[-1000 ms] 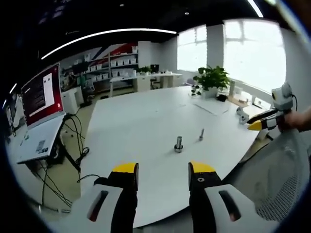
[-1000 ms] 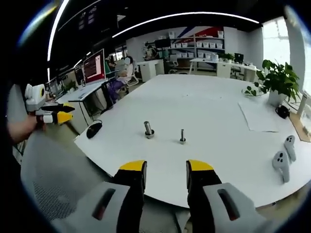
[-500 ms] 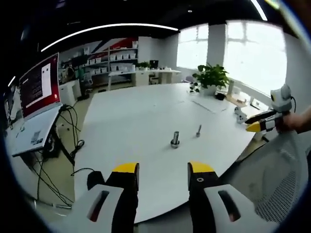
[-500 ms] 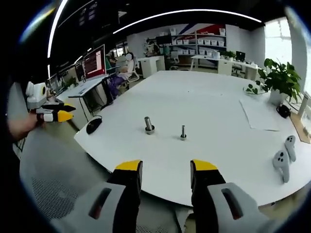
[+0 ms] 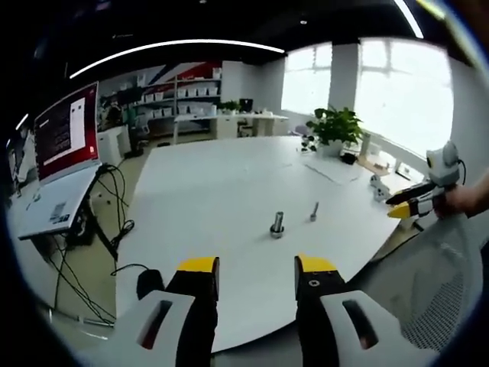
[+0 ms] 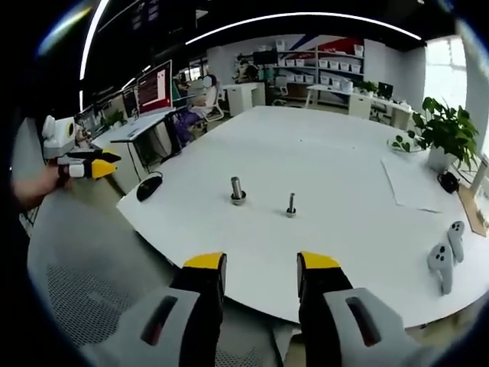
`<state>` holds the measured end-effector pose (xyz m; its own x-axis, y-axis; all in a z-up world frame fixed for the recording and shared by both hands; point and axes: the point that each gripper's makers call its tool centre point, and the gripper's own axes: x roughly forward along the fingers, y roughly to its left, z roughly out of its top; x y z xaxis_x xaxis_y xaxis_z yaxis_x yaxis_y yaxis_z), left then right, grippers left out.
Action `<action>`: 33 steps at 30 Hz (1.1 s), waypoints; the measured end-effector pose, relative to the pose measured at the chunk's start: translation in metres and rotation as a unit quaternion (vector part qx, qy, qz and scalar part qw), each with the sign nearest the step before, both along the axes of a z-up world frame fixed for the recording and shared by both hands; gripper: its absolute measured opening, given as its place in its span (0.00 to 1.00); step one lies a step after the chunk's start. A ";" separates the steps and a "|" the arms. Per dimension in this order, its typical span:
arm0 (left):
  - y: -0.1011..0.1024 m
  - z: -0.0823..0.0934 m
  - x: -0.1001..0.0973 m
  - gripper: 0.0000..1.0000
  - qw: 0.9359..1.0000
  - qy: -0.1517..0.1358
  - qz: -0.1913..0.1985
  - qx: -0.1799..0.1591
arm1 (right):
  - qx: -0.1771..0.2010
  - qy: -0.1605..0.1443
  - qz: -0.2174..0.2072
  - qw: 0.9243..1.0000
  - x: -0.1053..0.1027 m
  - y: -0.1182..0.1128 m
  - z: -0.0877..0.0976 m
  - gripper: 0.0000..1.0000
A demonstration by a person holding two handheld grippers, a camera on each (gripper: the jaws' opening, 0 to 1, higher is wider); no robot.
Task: Place the washer onto the threaded stud by aligning its center hole with the stud, sliding it down to the base, and recovering from edge contact or off-axis alignment until the washer reaches the visible bottom stop.
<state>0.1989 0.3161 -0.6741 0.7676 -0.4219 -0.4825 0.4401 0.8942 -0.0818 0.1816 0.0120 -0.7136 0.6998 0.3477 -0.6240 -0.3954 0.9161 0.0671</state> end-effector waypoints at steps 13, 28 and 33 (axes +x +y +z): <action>-0.003 0.000 -0.002 0.37 1.000 0.001 -0.006 0.000 | -0.001 0.000 -0.011 1.000 0.000 -0.006 -0.003 0.39; -0.004 -0.004 -0.003 0.35 1.000 0.005 -0.013 0.009 | 0.005 0.000 -0.019 1.000 0.000 -0.007 -0.002 0.39; -0.006 -0.005 -0.005 0.34 1.000 0.006 -0.022 0.011 | 0.001 -0.003 -0.018 1.000 0.000 -0.007 -0.001 0.39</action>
<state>0.1944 0.3099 -0.6789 0.7428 -0.4440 -0.5011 0.4773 0.8760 -0.0687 0.1815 0.0047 -0.7143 0.7151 0.3239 -0.6195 -0.3627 0.9295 0.0673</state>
